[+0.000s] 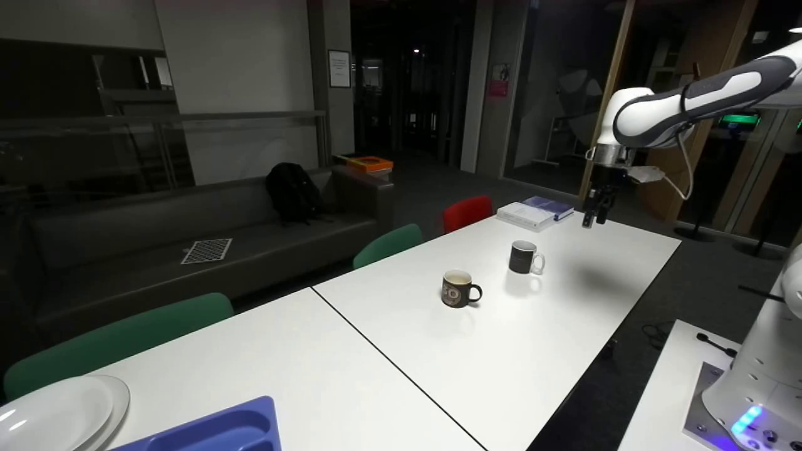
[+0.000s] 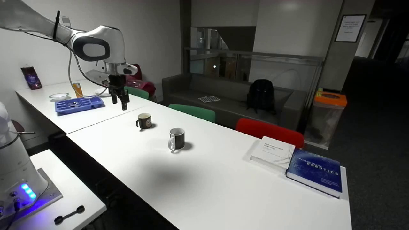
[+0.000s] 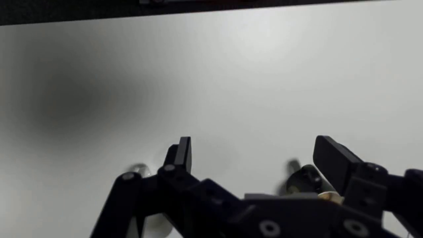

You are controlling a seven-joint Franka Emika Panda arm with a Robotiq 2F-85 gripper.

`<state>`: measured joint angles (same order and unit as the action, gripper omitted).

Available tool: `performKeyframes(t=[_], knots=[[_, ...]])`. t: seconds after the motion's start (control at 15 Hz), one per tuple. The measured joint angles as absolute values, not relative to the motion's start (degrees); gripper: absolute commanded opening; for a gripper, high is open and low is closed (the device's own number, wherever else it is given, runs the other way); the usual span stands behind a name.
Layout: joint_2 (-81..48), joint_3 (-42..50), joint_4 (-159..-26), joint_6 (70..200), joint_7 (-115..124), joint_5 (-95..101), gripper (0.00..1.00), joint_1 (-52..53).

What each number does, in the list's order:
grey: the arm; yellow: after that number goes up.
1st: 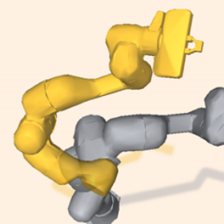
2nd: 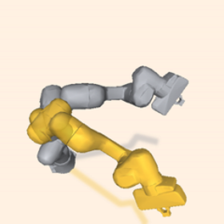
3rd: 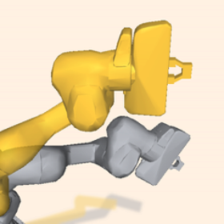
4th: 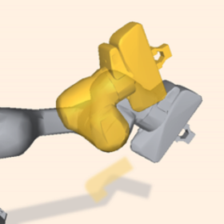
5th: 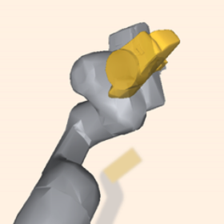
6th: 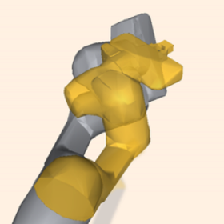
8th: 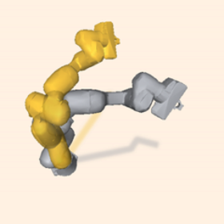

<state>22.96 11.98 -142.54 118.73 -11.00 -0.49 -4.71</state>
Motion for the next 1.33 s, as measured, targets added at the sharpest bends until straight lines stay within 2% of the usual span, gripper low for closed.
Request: performKeyframes(t=[0.33, 0.6, 0.93, 1.33], knots=[[14.42, 12.58, -140.94, 132.76, -10.20, 5.06, 1.00, -7.94], [8.83, 14.75, -138.10, 136.09, -16.86, 4.18, 1.00, -8.22], [8.17, 14.53, -137.57, 136.69, -16.75, 4.19, 1.00, -8.22], [6.48, 14.51, -137.88, 150.20, -16.69, 9.93, 1.00, -9.17]])
